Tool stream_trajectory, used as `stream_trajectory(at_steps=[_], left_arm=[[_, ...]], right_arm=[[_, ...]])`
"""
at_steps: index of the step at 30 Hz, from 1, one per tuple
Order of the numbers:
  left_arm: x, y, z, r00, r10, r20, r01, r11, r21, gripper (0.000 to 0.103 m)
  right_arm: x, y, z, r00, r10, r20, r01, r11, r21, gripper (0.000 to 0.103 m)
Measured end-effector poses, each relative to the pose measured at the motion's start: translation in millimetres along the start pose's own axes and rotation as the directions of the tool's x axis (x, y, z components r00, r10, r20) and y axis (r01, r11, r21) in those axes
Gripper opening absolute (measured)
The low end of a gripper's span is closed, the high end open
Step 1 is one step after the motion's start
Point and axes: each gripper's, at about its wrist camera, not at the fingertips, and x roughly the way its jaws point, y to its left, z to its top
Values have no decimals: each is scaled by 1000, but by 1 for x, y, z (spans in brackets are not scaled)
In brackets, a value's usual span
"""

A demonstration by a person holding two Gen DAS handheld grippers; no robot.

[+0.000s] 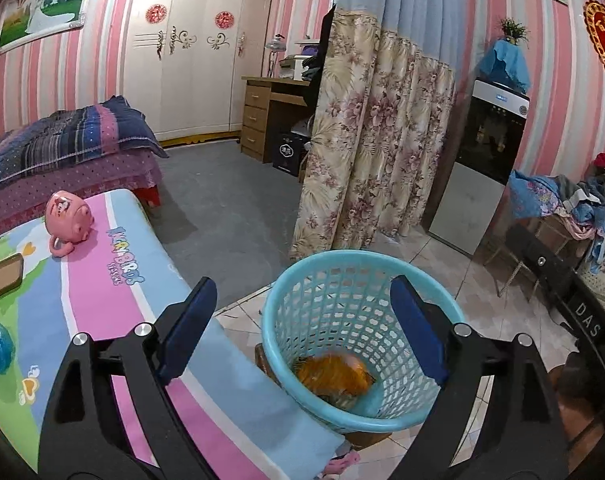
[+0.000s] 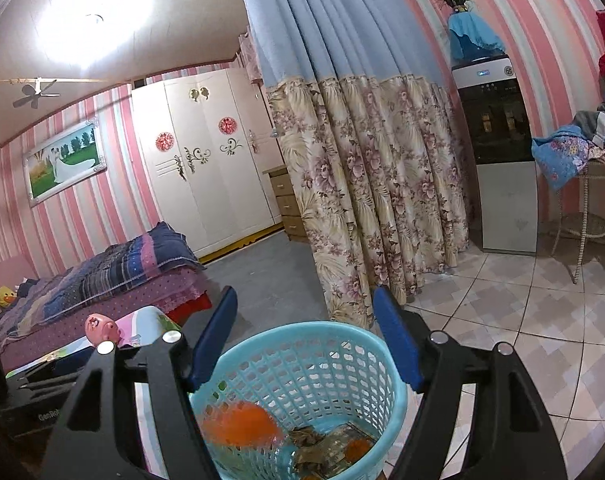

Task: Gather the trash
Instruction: 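Drop the orange and orange wrapper into the blue basket, opening both tools, then grasp the beige cloth with the left tool while the right tool grasps the blue plastic bag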

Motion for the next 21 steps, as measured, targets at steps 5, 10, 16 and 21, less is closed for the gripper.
stream_trajectory(at_steps=[5,10,16,21], left_arm=[[-8,15,-2,999,36,1,-36,999,-15,86],[-24,41,-5,995,98,10,-97,994,-42,86],[-66,100,-24,971,240,15,-239,969,-67,89],[-117,184,-51,918,396,-12,-393,907,-153,91]], right_arm=[[-2,3,0,1000,6,-1,-6,1000,-5,70],[-1,11,-1,999,33,-16,-33,999,-20,71],[-1,31,-3,993,119,-24,-120,993,-19,71],[-5,76,-12,963,262,-58,-264,964,-37,78]])
